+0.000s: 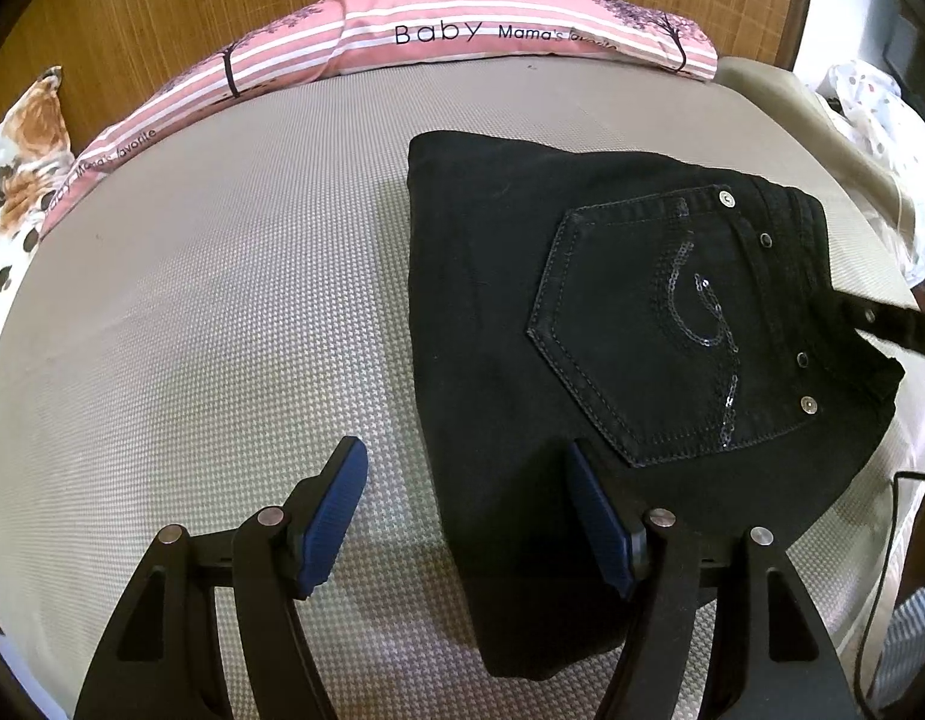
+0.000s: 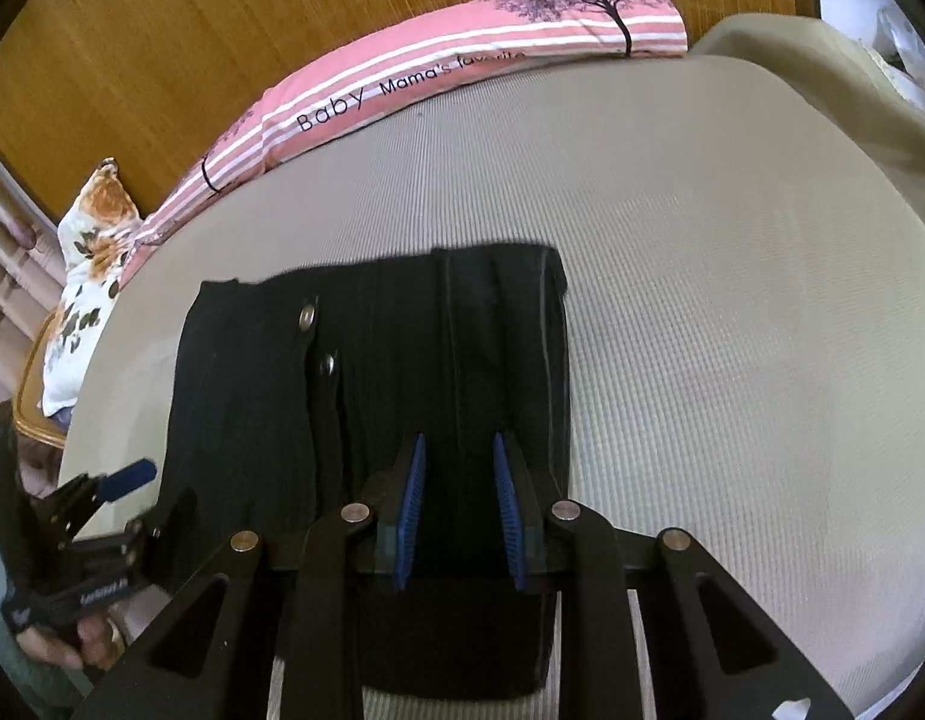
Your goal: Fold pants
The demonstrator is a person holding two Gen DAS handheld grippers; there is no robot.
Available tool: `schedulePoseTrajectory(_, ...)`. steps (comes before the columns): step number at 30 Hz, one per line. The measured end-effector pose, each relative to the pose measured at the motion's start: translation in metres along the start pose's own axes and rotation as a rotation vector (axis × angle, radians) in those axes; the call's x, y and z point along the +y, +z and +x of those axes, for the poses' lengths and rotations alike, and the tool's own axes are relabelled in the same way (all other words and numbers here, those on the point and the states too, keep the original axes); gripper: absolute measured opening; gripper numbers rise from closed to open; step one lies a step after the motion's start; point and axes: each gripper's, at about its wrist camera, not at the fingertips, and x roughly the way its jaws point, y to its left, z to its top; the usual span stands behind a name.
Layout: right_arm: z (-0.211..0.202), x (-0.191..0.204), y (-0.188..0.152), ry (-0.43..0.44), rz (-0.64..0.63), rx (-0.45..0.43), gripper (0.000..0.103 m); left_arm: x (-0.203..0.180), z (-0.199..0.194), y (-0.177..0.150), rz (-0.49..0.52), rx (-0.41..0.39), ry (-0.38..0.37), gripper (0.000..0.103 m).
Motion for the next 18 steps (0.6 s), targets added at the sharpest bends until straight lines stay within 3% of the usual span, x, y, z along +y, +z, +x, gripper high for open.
schedulePoseTrajectory(8,-0.013,-0.004,-0.009,0.077,0.015,0.024,0.035,0.001,-0.003,0.001,0.0,0.0,-0.003,0.069)
schedulePoseTrajectory(13,-0.023,-0.009,-0.01,0.096,0.018,0.018,0.036,0.004,-0.006,0.003,-0.011,-0.004,-0.02,0.069)
schedulePoseTrajectory(16,-0.027,-0.019,-0.01,0.085,0.04,0.017,0.056,0.01,-0.007,0.005,-0.038,-0.001,-0.049,0.069)
schedulePoseTrajectory(18,-0.027,-0.026,-0.009,0.076,0.062,0.016,0.057,0.014,-0.007,0.006,-0.054,0.002,-0.064,0.069)
